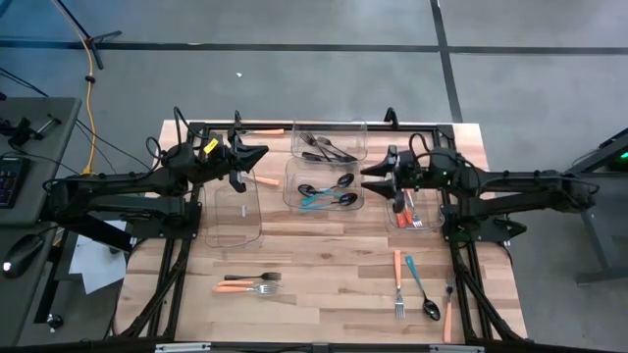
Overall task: Sort silverware by color (type)
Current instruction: Put the light orange fork into the bottom left transparent bin
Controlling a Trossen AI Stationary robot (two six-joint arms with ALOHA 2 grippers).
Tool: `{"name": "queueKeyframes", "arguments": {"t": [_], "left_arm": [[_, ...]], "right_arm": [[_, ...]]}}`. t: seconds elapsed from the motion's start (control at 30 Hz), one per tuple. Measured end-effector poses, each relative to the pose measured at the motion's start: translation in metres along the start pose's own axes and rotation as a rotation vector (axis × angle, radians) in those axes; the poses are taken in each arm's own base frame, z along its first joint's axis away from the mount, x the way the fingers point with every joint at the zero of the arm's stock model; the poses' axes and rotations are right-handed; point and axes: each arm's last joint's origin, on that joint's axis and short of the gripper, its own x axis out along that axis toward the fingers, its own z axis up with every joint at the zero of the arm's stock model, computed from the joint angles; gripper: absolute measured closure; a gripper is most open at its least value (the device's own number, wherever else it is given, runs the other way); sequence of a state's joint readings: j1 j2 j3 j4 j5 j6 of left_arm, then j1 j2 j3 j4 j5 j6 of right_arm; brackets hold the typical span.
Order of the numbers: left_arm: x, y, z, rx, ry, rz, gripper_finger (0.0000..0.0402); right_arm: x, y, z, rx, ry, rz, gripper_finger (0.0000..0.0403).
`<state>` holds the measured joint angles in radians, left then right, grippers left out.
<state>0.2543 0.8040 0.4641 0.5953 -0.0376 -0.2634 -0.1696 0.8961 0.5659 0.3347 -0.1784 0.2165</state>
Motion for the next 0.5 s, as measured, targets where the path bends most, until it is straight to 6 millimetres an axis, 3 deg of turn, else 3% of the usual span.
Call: {"name": "queueKeyframes", "arguments": {"t": [0.5], "left_arm": [[0.0,0.0,0.0,0.004,0.0,0.0,0.0401]], "right_arm": [[0.0001,-0.0003,0.0002,0.007,-0.003,-0.012,0.0234]]}}
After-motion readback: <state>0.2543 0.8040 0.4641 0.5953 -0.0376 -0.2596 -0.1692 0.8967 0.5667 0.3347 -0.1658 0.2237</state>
